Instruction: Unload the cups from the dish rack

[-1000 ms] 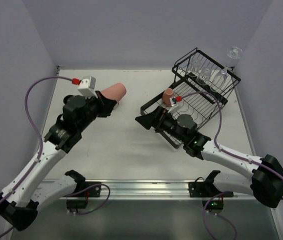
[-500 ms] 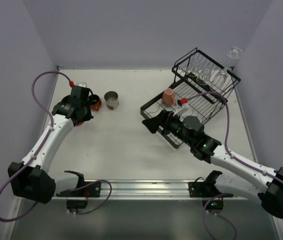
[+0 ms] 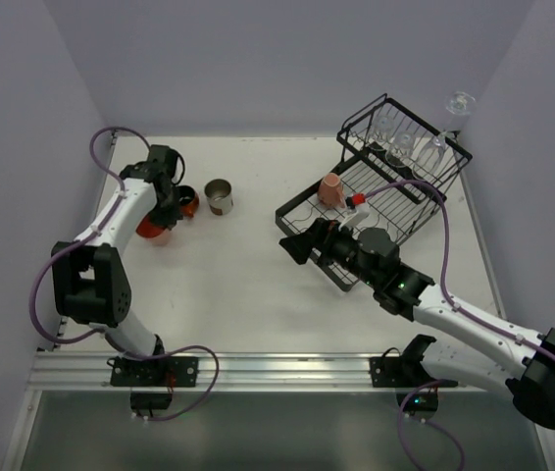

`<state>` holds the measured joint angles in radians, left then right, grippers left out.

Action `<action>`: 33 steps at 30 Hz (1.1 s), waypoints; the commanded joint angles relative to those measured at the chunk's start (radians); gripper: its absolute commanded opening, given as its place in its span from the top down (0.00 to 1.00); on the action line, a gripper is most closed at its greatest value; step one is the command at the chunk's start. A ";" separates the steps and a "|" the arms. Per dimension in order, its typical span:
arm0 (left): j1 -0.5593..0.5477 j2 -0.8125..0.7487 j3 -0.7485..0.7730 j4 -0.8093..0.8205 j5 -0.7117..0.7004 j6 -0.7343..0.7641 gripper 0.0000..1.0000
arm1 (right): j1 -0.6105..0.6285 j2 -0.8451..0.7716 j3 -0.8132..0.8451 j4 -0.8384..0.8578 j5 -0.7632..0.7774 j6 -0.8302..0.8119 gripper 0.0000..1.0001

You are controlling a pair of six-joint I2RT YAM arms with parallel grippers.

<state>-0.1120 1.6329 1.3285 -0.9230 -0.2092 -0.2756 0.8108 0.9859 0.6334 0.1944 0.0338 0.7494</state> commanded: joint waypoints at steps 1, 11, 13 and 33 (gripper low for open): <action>0.040 0.036 0.057 -0.048 0.017 0.056 0.98 | 0.001 0.002 0.043 0.007 -0.018 -0.018 0.01; 0.103 0.065 0.074 -0.085 0.068 0.062 0.87 | 0.002 0.037 0.057 -0.001 -0.028 -0.015 0.01; 0.109 0.079 0.078 -0.091 0.048 0.056 0.77 | 0.002 0.039 0.060 -0.004 -0.028 -0.015 0.01; 0.112 0.047 0.213 -0.100 -0.101 0.033 0.24 | 0.002 0.040 0.066 -0.032 0.032 -0.039 0.01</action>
<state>-0.0071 1.7416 1.4849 -1.0084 -0.2668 -0.2428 0.8108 1.0279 0.6525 0.1726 0.0189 0.7391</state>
